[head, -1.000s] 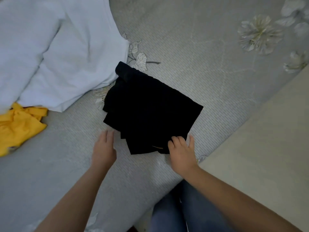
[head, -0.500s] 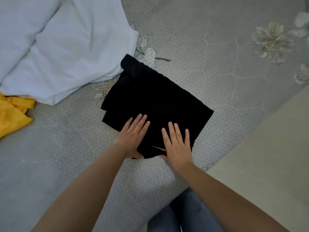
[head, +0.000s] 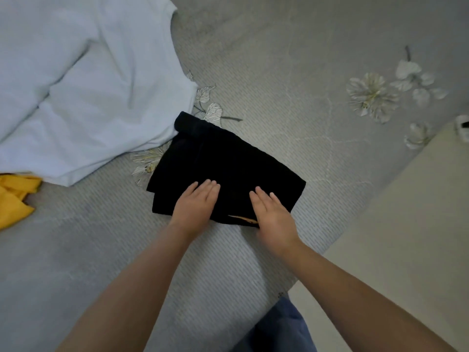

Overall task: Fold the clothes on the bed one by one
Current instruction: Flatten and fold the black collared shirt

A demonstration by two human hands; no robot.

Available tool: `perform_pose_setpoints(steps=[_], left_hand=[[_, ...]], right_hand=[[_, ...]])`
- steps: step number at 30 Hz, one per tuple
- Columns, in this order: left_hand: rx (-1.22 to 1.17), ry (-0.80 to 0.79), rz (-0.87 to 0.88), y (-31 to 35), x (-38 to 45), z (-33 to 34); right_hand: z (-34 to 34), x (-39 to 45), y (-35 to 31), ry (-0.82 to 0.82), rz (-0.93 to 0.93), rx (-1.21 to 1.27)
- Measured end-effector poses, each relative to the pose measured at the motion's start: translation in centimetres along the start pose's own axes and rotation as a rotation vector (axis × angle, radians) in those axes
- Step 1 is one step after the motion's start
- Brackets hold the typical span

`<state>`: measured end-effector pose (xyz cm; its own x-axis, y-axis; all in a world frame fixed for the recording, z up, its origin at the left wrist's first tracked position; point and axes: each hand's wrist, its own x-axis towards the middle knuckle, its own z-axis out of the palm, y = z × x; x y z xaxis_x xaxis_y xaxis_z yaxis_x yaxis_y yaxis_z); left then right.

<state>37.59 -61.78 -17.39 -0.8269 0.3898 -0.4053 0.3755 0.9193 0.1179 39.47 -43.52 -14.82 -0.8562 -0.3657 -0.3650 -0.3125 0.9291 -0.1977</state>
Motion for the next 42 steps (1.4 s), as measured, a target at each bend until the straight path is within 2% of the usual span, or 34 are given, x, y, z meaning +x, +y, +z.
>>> perform_pose_setpoints(steps=[2,4,8,11,14,17,24,32,42], left_hand=[[-0.022,0.269,0.064,0.8,0.6,-2.4],[0.003,0.427,0.107,1.6,1.4,-5.2],[0.058,0.459,0.159,4.5,3.5,-11.0],[0.084,0.385,0.160,8.3,5.1,-14.8],[0.076,0.381,0.236,13.4,7.1,-17.8],[0.165,0.284,0.231,19.8,9.7,-20.9],[0.361,0.321,0.339,40.3,16.1,-30.4],[0.459,0.494,0.516,58.4,22.1,-42.5],[0.534,0.737,0.633,69.9,37.0,-58.1]], right_hand=[[-2.2,0.0,0.6,0.118,0.005,0.064],[-4.5,0.1,2.0,0.216,-0.028,0.064],[-9.4,-0.2,5.7,0.219,0.053,0.147],[-12.3,-2.0,9.6,0.241,0.127,0.181],[-15.6,-5.2,14.2,0.271,0.177,0.149],[-19.1,-8.9,20.3,0.283,0.228,0.106],[-27.0,-20.1,37.4,0.412,0.373,0.056],[-36.5,-30.0,52.8,0.608,0.496,-0.009],[-50.7,-28.8,69.4,0.791,0.586,-0.152]])
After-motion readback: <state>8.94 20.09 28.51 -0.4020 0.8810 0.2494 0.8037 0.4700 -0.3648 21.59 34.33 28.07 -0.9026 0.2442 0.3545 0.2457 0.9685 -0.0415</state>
